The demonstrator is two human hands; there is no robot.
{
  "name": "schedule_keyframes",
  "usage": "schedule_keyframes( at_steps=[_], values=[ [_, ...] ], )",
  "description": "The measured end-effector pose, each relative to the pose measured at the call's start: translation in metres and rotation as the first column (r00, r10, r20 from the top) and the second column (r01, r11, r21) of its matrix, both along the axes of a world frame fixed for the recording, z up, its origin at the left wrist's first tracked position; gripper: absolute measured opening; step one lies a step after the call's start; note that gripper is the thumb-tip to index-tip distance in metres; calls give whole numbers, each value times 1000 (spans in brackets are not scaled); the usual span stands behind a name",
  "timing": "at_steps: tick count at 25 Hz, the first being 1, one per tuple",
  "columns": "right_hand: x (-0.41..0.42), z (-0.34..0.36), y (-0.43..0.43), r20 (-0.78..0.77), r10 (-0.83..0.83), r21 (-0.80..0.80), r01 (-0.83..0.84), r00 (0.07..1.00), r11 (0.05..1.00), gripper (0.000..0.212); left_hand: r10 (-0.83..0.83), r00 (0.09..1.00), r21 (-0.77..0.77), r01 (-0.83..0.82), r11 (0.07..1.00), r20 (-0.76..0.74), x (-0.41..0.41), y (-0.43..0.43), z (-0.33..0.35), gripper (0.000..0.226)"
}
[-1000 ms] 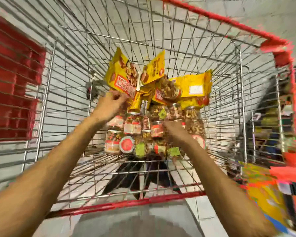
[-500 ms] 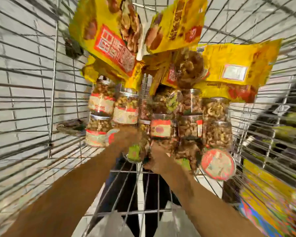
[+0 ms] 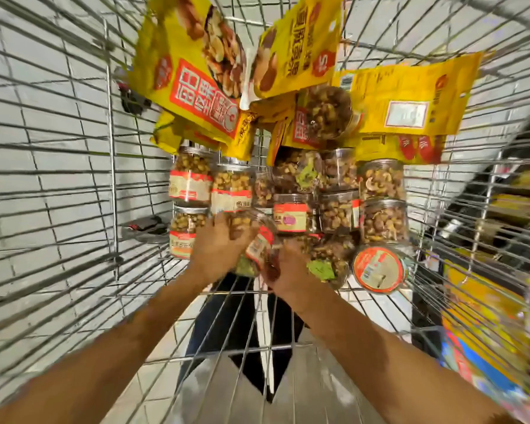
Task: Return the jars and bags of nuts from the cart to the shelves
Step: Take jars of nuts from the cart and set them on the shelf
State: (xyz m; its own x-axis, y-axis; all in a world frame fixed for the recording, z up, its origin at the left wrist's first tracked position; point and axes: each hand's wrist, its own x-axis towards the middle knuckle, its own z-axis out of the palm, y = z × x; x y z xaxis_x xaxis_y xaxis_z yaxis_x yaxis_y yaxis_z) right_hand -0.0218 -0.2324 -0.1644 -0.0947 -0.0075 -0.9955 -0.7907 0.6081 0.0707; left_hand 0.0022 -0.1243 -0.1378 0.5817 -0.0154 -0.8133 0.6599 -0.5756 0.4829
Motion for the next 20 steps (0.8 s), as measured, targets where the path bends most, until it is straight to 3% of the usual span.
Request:
schedule_keyframes(
  at_steps=[2, 4, 7, 11, 15, 17, 20],
  values=[
    [11, 19, -6, 144, 13, 45, -19, 990, 999, 33, 202, 975, -114, -191, 975, 94, 1, -2, 18, 5],
    [29, 30, -14, 214, 37, 53, -49, 976, 997, 41, 295, 948, -170, -274, 947, 117, 5, -6, 35, 6],
    [48, 41, -38, 329, 37, 108, -76, 944, 991, 60, 240, 969, -226, -223, 948, 51, 15, -13, 43, 38],
    [52, 32, -76, 427, 83, -73, -57, 901, 996, 59, 180, 983, -390, -150, 909, 40, 27, -36, 35, 29],
    [57, 19, -122, 440, 109, -206, -18, 892, 978, 51, 401, 915, -248, -398, 883, -39, 28, -46, -17, 17],
    [58, 8, -145, 441, 62, -272, 68, 895, 960, 50, 370, 920, -180, -388, 904, -130, 15, -56, -54, 13],
    [55, -6, -163, 430, 21, -234, 89, 903, 968, 58, 269, 933, -223, -322, 920, -238, 3, -79, -100, 19]
  ],
)
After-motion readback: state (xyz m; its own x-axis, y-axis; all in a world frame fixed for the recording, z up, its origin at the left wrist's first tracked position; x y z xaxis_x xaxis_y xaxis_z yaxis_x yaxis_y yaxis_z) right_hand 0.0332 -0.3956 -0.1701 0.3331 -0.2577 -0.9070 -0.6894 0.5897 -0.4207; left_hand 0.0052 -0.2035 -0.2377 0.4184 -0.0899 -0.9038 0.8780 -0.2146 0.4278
